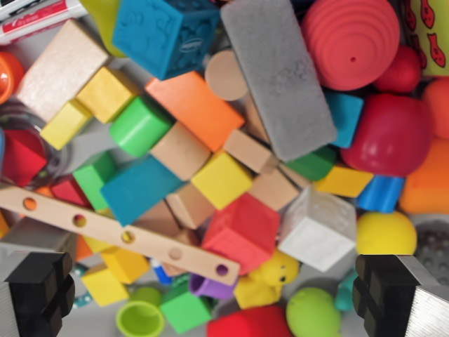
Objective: Pick an object from the bin
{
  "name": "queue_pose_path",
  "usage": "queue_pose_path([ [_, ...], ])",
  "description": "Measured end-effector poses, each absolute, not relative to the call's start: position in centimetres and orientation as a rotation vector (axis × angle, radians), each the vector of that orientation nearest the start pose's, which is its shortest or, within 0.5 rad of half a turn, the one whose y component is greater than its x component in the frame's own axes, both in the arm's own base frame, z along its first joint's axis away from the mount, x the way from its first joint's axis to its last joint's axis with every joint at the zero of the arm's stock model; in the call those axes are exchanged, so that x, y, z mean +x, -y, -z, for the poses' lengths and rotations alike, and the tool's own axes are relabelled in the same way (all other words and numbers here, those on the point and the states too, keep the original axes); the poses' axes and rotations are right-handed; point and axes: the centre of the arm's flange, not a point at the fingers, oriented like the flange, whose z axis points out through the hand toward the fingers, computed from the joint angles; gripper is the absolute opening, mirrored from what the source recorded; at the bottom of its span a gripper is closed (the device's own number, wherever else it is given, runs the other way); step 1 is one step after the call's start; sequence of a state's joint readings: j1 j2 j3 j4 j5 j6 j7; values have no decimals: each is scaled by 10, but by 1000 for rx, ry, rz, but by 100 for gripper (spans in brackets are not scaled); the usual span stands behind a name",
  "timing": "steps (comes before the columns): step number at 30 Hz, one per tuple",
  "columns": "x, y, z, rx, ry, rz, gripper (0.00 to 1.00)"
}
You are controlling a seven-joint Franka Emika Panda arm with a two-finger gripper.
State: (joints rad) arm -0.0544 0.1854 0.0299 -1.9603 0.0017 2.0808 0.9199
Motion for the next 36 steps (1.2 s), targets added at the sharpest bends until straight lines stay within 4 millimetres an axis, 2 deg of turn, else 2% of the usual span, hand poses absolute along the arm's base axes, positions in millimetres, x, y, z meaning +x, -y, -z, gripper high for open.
queue_pose_path([
  [22,597,-12,-340,-2659,-1708,-80,100],
  [36,604,-35,-307,-2502,-1927,-68,100],
])
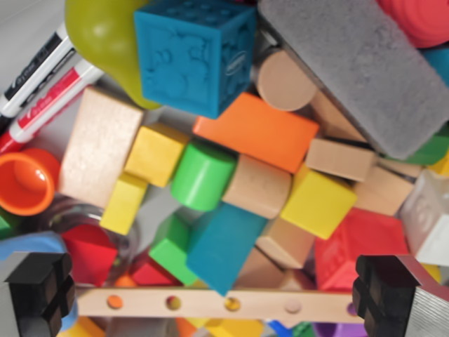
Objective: Pick an object from the bin
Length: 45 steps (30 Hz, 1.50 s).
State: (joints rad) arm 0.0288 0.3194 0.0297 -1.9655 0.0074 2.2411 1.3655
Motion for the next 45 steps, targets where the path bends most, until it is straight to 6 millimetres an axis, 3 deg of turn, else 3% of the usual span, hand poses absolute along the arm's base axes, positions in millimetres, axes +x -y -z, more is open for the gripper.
queue_pose_path([
  [21,617,-74,-252,-2194,-2267,-44,100],
  [45,635,-124,-182,-1727,-2633,-10,100],
])
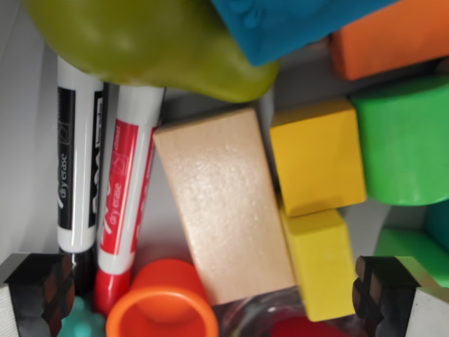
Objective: Pick an object from the bin
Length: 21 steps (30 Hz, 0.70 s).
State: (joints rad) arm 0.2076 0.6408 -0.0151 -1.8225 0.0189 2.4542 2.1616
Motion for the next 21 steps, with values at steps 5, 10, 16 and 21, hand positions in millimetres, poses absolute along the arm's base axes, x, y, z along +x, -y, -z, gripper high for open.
queue_pose_path([
  [5,638,-133,-168,-1660,-2674,-4,100],
  [10,638,-132,-150,-1649,-2679,-2,100],
  [16,644,-133,-150,-1640,-2665,8,100],
  [21,644,-133,-151,-1639,-2665,8,100],
])
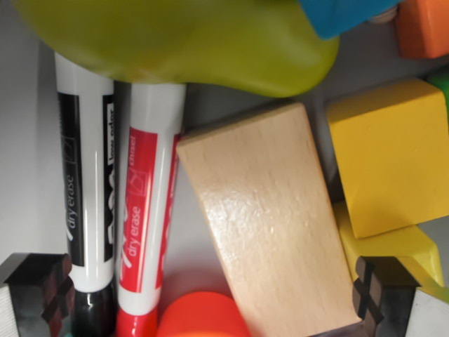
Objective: Pick an object from the bin
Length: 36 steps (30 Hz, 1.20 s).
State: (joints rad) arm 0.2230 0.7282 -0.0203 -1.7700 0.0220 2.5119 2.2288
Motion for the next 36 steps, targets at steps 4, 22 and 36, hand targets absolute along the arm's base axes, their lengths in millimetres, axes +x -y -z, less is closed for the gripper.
queue_pose_path([
  [4,644,-133,-151,-1639,-2665,8,100],
  [22,644,-133,-151,-1639,-2665,8,0],
  [36,645,-133,-152,-1638,-2662,10,0],
])
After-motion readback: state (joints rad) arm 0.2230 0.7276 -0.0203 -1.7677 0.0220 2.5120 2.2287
